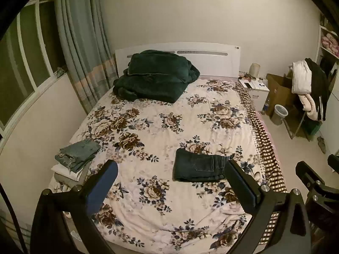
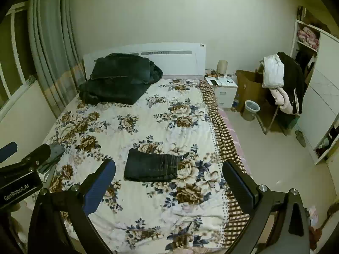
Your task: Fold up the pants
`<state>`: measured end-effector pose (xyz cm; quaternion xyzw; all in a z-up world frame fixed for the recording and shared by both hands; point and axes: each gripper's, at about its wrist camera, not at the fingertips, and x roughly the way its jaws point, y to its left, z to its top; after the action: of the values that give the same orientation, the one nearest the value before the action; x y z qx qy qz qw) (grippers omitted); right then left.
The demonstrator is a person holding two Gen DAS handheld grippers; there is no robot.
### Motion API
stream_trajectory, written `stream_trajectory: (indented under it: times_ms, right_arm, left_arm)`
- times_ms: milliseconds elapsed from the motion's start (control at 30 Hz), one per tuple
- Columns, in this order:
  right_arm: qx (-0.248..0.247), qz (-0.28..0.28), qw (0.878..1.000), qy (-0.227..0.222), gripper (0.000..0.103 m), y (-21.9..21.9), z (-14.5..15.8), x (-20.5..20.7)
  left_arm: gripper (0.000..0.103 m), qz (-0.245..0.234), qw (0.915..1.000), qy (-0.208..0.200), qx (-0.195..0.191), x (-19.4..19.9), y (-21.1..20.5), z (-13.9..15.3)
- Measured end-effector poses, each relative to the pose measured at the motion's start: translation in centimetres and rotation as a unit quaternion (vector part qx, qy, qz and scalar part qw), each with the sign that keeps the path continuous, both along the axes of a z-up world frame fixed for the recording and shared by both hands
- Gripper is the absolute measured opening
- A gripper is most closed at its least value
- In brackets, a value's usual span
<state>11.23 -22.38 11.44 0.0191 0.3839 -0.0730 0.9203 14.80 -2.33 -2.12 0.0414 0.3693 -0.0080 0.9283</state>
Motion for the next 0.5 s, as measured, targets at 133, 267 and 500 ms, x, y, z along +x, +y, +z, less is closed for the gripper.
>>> stream_trajectory:
  times_ms: [133, 267, 500]
  right_arm:
    - [-0.002, -0.005, 1.0, 0.003, 0.103, -0.34, -0.08, -0.25]
    - [-0.002, -0.006, 1.0, 0.004, 0.103, -0.46, -0.41, -0.26]
    - [0.007, -0.005, 1.0, 0.013, 0.103, -0.67, -1.04, -0.46]
  left_arm:
    - [0.103, -0.003, 1.0, 0.005, 0.002, 0.06, -0.2, -0.03]
    - [0.103, -0.006, 0.9999, 0.012, 0.003, 0.16, -0.44, -0.26]
    - [0.103, -0.004, 0.9998, 0.018, 0.002, -0.07, -0.62, -0.56]
